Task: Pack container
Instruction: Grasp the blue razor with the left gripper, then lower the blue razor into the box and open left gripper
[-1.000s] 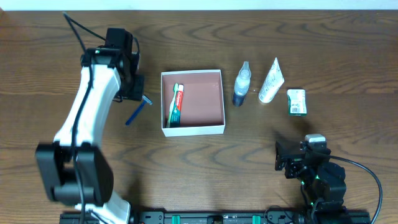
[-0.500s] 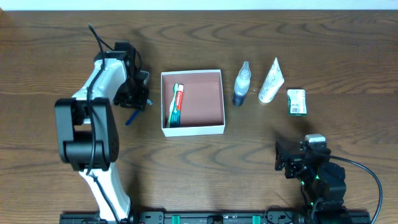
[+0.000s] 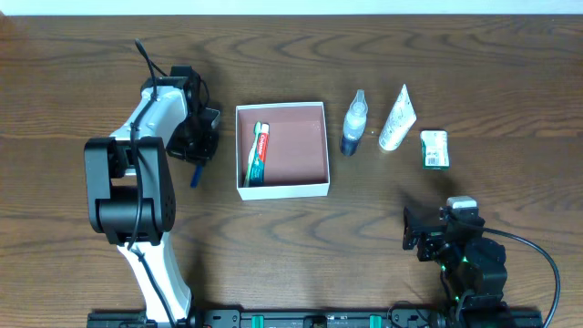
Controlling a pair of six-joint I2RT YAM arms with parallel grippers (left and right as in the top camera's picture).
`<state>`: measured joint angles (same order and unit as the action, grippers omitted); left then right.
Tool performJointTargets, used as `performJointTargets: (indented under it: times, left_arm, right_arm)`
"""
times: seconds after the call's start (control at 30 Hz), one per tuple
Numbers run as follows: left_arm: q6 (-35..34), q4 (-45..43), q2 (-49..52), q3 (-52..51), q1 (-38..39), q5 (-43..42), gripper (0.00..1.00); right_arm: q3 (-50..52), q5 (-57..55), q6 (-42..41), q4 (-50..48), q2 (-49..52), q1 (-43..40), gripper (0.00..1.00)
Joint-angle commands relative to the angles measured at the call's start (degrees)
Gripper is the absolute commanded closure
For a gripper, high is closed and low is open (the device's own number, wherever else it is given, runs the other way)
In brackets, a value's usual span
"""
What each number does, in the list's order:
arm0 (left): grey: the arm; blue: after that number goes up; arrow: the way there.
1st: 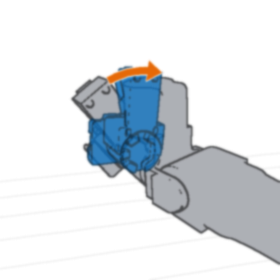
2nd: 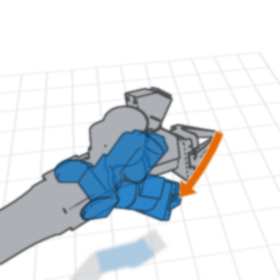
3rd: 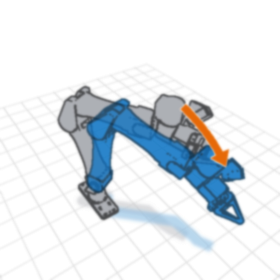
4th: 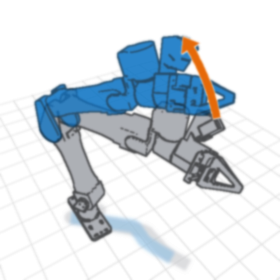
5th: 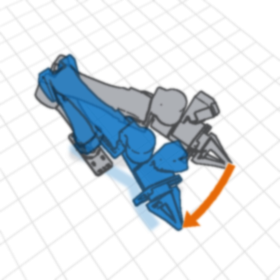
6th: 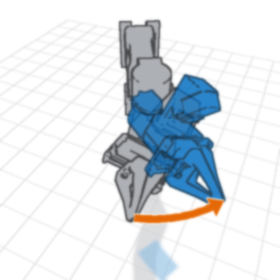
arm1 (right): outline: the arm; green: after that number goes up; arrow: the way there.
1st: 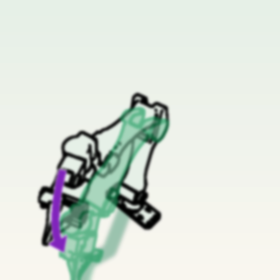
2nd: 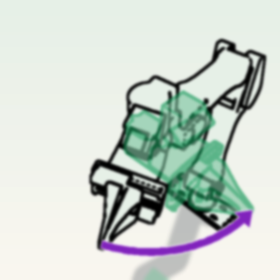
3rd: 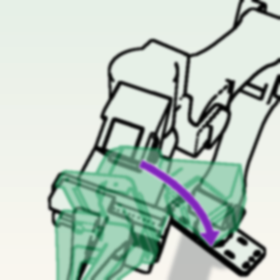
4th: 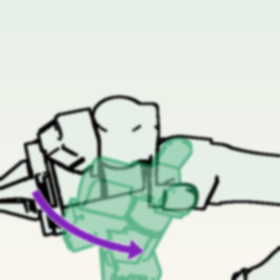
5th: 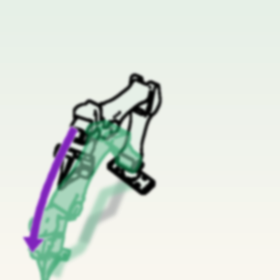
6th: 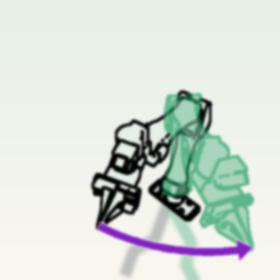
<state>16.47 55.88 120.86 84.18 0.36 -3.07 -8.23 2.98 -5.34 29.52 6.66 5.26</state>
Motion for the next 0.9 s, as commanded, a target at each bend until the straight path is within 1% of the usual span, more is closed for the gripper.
performJointTargets:
  times: [0.0,0.1,0.2,0.27,0.4,0.53,0.63,0.73,0.87]
  left_arm:
    - [-5.16,2.34,-4.26,1.97,-0.17,-0.81,0.94]
    - [-10.75,4.92,-10.58,3.41,0.44,-0.85,0.94]
    - [-14.6,5.64,-18.23,3.48,2.64,-2.23,0.94]
    - [-16.41,4.98,-22.88,3.48,5.01,-4.79,0.94]
    - [-22.18,1.51,-28.44,3.39,11.1,-5.07,0.94]
    - [-29.51,-0.81,-27.41,2.1,15.8,-3.72,0.94]
    - [-34.99,-2.45,-24.79,-0.68,18.1,-0.04,0.94]
    - [-35.87,-6.51,-21.49,-2.82,19.04,0.98,0.94]
    - [-36.72,-8.24,-16.9,-3.15,19.06,1.05,0.94]
  right_arm:
    - [0.11,-0.37,0.96,0.11,-0.33,-0.7,0.01]
    - [0.11,-0.37,0.96,0.11,-0.33,-0.7,0.01]
    - [0.11,-0.37,0.96,0.11,-0.33,-0.7,0.01]
    - [0.11,-0.37,0.96,0.11,-0.33,-0.7,0.01]
    - [0.11,-0.37,0.96,0.11,-0.33,-0.7,0.01]
    - [0.11,-0.37,0.96,0.11,-0.33,-0.7,0.01]
    - [0.11,-0.37,0.96,0.11,-0.33,-0.7,0.01]
    - [0.11,-0.37,0.96,0.11,-0.33,-0.7,0.01]
    - [0.11,-0.37,0.96,0.11,-0.33,-0.7,0.01]
